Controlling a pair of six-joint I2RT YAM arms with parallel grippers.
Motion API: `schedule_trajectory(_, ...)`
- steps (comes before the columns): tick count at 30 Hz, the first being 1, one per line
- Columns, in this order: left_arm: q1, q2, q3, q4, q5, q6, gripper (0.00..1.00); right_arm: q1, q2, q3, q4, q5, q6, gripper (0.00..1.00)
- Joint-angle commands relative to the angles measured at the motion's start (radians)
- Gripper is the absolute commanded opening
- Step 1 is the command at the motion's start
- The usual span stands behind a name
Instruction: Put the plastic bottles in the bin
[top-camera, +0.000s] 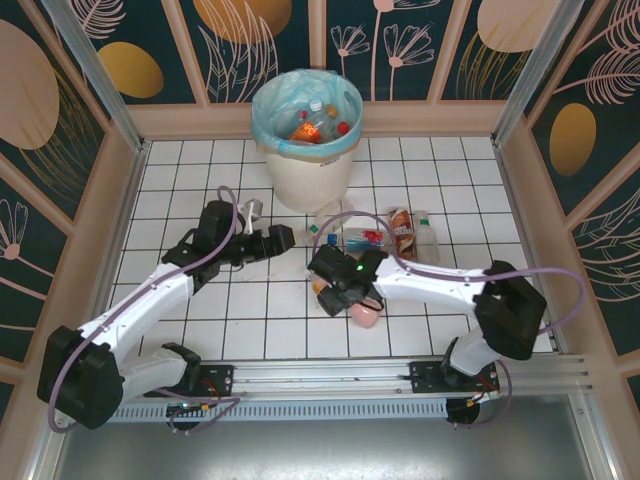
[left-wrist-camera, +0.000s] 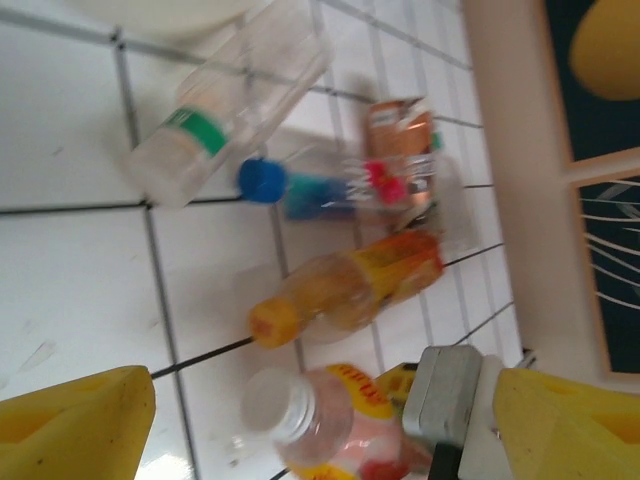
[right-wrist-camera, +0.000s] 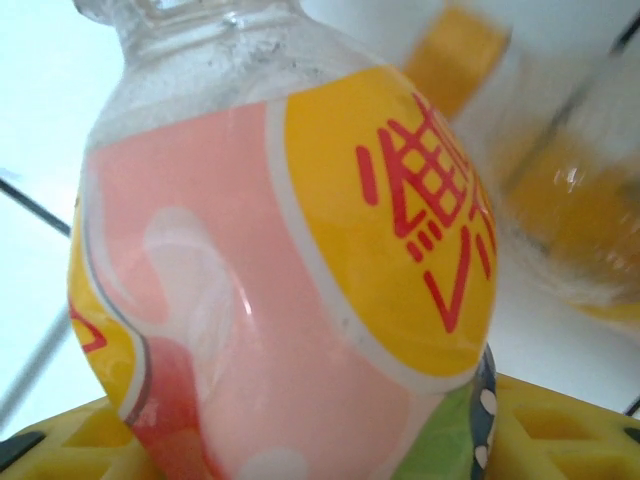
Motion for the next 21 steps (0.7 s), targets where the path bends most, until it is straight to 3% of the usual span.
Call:
schedule_trajectory(1,0.002,-0.046,0.074,0.011,0.096,0.024,0.88,0.006,-0.111,0.002,0.14,-0.048,0.015,0.52)
schedule_trajectory(12,0.002,-0.066,0.096,0.071,0.219,-0.001,0.81,0.006,-0.25,-0.021,0.341,-0.022,0.027,0.49)
schedule_trajectory(17,0.002,-0.07,0.092,0.077,0.26,0.004,0.73,0.006,-0.268,-0.021,0.354,-0.026,0.033,0.48)
schedule_trajectory(21,0.002,-0.071,0.08,0.075,0.245,-0.001,0.57,0.006,-0.281,-0.036,0.381,-0.046,0.036,0.48)
